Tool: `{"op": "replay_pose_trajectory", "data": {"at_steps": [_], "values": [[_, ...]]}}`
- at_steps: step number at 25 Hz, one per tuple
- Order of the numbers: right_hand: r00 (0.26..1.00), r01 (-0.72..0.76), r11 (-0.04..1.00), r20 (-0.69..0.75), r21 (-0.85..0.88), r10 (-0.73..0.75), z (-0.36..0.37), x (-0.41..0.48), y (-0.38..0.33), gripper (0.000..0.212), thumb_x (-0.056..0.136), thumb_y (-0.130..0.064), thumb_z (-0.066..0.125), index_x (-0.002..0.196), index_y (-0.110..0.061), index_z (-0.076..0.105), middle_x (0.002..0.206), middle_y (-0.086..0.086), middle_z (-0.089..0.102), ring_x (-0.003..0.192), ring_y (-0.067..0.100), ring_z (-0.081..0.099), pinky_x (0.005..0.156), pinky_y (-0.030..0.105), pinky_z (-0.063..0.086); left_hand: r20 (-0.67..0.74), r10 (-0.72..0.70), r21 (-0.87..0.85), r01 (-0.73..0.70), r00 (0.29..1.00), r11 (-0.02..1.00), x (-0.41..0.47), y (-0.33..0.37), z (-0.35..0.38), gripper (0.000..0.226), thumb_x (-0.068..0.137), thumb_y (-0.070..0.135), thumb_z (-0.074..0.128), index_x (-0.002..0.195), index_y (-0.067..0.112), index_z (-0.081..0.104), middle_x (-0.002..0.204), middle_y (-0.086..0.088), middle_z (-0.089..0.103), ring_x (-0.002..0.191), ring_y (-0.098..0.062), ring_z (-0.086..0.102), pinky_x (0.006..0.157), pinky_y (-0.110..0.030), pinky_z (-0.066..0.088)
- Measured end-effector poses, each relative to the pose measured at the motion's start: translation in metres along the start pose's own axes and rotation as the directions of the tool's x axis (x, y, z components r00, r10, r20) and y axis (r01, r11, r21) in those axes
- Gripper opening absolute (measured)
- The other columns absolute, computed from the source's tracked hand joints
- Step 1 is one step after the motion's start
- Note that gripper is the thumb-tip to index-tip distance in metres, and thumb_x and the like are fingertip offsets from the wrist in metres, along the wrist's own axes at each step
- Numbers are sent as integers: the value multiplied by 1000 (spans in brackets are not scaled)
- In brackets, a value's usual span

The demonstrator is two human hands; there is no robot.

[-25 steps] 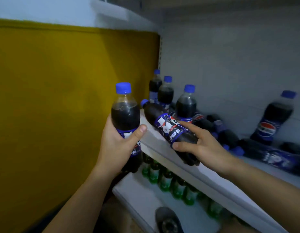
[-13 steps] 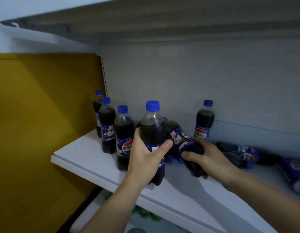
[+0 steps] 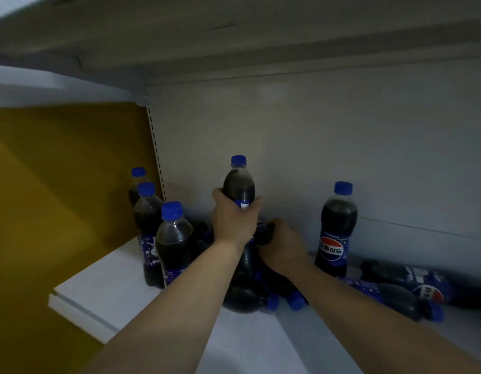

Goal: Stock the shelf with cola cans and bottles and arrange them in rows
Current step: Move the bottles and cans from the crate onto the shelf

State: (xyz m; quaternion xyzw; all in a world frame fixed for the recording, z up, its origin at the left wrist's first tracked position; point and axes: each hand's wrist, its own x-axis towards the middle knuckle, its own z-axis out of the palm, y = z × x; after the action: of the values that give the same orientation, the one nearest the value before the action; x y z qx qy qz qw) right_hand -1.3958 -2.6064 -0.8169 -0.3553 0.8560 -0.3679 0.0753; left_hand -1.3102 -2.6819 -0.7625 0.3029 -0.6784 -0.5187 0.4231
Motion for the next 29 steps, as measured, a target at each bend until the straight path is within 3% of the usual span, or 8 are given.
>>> {"op": "replay_pose_trajectory", "data": {"at_steps": [3,5,9,13,17,23,26,29], "values": [[999,35,986,-46,161,-28,-1,1,11,50,94,-40,63,135,-17,50,129,8,61,111,24,61,89,34,51,-86,68,20,-67,994,998,12,-14,3,62,84,26,82,130,21,41,111,1,58,93,-13,61,74,-23,45],[999,26,968,-46,251,-15,-3,0,16,41,101,-41,52,135,-18,50,131,8,59,109,21,59,86,29,44,-94,115,40,-111,989,993,11,-23,2,64,84,25,82,133,24,41,108,5,58,93,-9,60,72,-16,44],[988,92,980,-139,176,-68,3,-8,20,42,101,-44,50,136,-23,44,134,10,51,117,27,54,97,40,47,-40,137,67,-134,990,989,7,-30,0,67,81,25,84,132,26,42,104,15,57,90,3,59,69,-9,42],[956,198,976,-238,91,-172,1,-24,18,46,98,-40,55,140,-27,40,136,5,45,122,23,47,99,42,46,87,166,201,-181,982,963,-1,-38,6,66,78,23,86,129,28,45,103,13,61,90,0,62,70,-8,46],[956,212,970,-231,121,-180,-3,-31,23,49,99,-37,55,143,-27,36,140,4,42,123,21,50,100,37,47,173,210,263,-250,962,932,-1,-40,9,66,78,23,86,134,22,50,115,2,67,102,-15,66,88,-32,55],[959,205,973,-221,111,-177,-9,-40,25,57,98,-37,57,148,-25,32,147,5,38,125,21,50,101,32,44,203,221,316,-277,954,908,-6,-46,1,65,79,28,84,134,24,50,119,1,64,107,-17,65,88,-33,55],[943,260,962,-235,80,-236,-15,-49,19,60,98,-38,57,150,-26,30,149,2,37,125,18,51,100,31,46,187,220,319,-270,958,908,-18,-34,-7,81,86,32,78,154,21,35,142,-2,50,127,-17,53,99,-27,43],[915,347,936,-240,57,-325,-29,-69,7,61,98,-38,58,151,-30,29,148,-4,38,124,7,46,97,26,42,242,328,327,-395,913,858,-39,-1,-26,74,93,33,70,156,22,32,152,-2,43,136,-12,43,101,-10,31]]}}
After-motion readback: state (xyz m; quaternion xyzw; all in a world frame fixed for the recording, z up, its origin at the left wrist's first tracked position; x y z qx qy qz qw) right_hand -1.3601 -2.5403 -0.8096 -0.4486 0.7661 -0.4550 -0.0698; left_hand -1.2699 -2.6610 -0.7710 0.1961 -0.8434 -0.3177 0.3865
